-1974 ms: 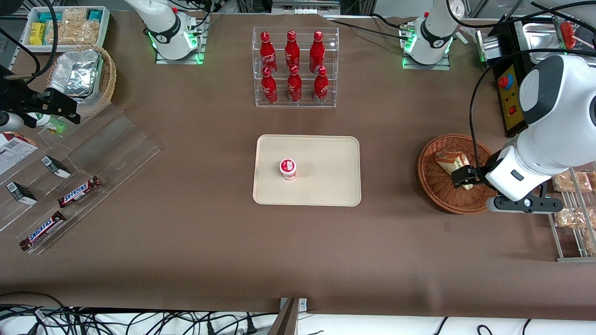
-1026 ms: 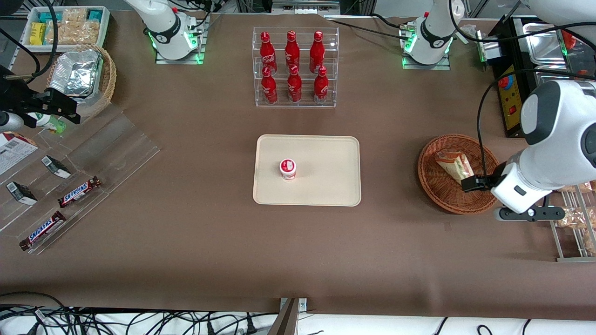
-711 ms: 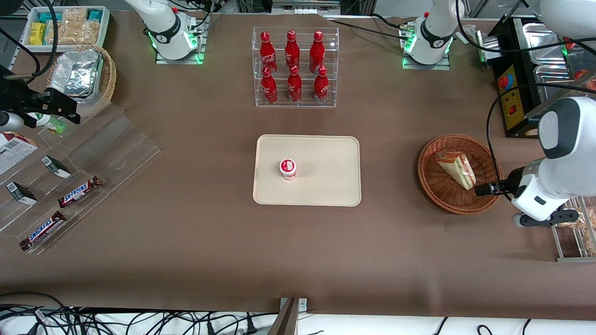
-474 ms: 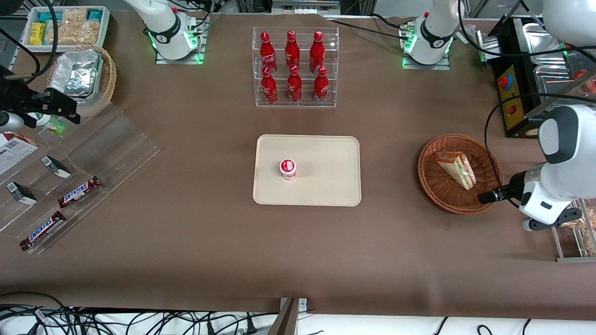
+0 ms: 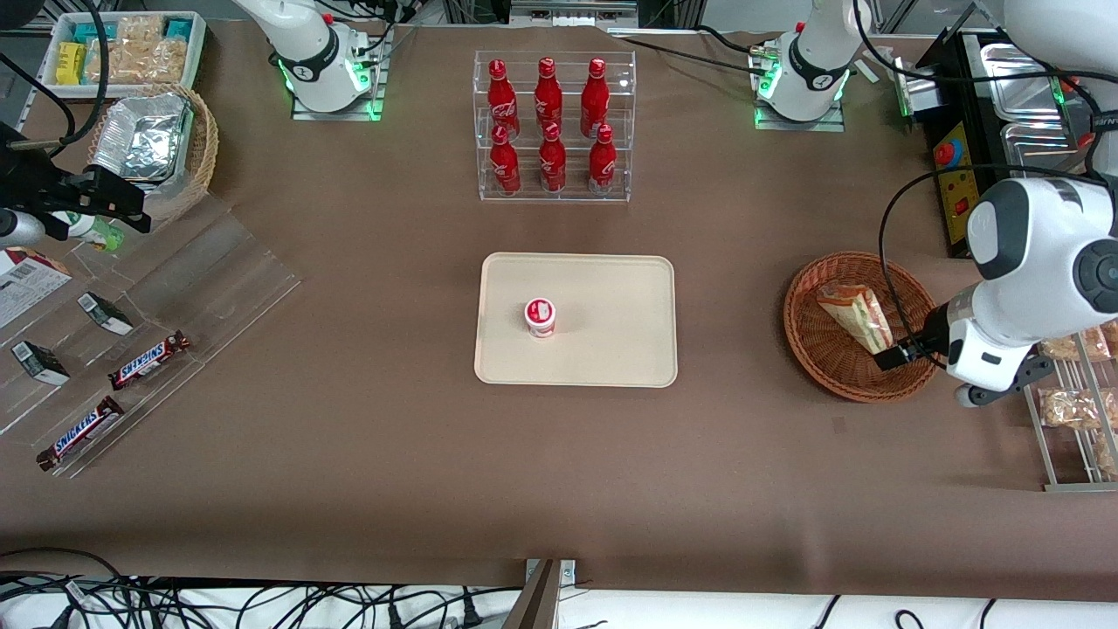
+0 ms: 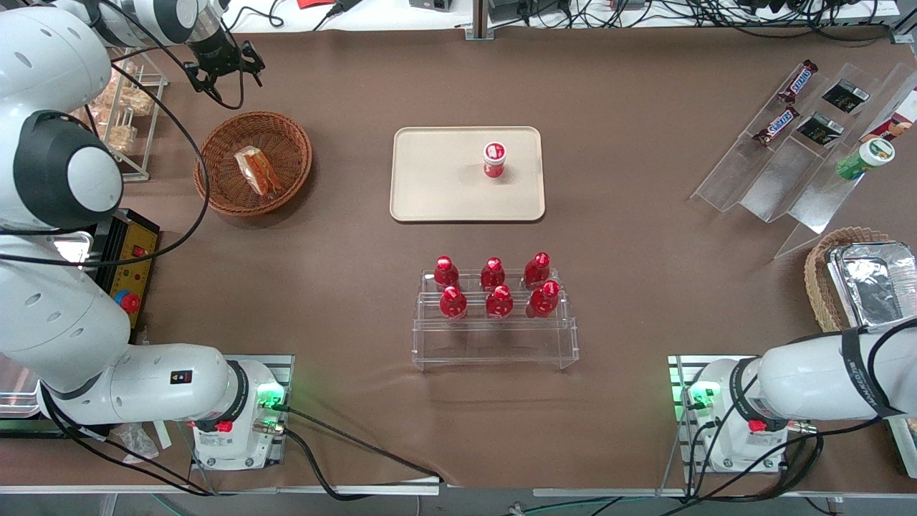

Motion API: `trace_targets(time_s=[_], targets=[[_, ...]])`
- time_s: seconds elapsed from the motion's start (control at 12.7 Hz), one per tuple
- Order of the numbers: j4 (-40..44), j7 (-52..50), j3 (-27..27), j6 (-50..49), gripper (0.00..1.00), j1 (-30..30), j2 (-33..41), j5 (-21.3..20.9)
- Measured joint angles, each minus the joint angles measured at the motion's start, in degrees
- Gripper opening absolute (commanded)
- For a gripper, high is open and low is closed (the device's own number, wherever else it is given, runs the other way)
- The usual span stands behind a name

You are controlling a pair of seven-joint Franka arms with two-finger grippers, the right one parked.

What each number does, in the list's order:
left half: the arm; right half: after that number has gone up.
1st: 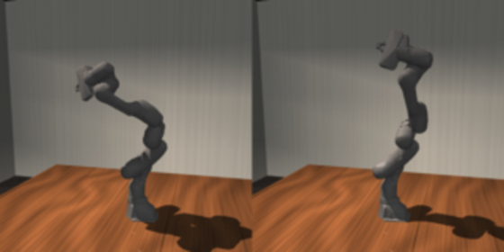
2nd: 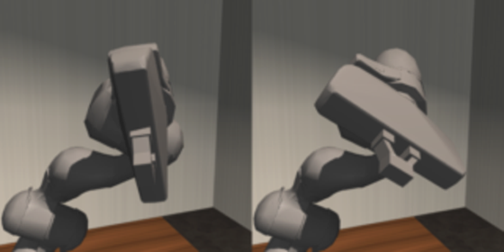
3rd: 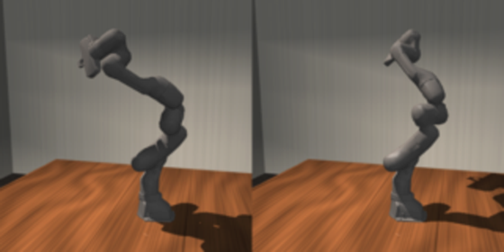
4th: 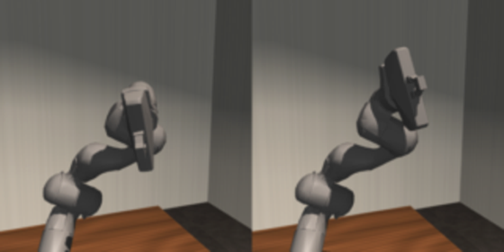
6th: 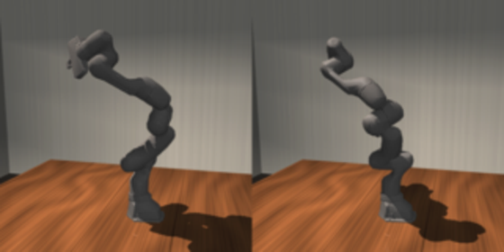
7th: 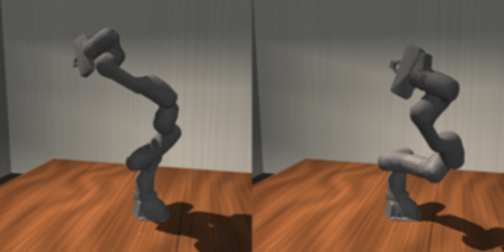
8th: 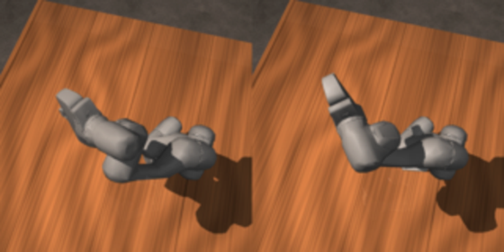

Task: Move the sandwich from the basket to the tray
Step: 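Lower the open left gripper over the sandwich in the wicker basket, then close the left gripper on the wrapped sandwich and lift it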

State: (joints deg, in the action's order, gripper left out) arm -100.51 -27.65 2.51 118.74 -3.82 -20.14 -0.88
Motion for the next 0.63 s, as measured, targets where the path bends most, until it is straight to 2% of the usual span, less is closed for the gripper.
trace_targets(time_s=[0.63], targets=[[-18.46,-3.75,0.11,17.63,1.0,0.05,4.18,-1.9]])
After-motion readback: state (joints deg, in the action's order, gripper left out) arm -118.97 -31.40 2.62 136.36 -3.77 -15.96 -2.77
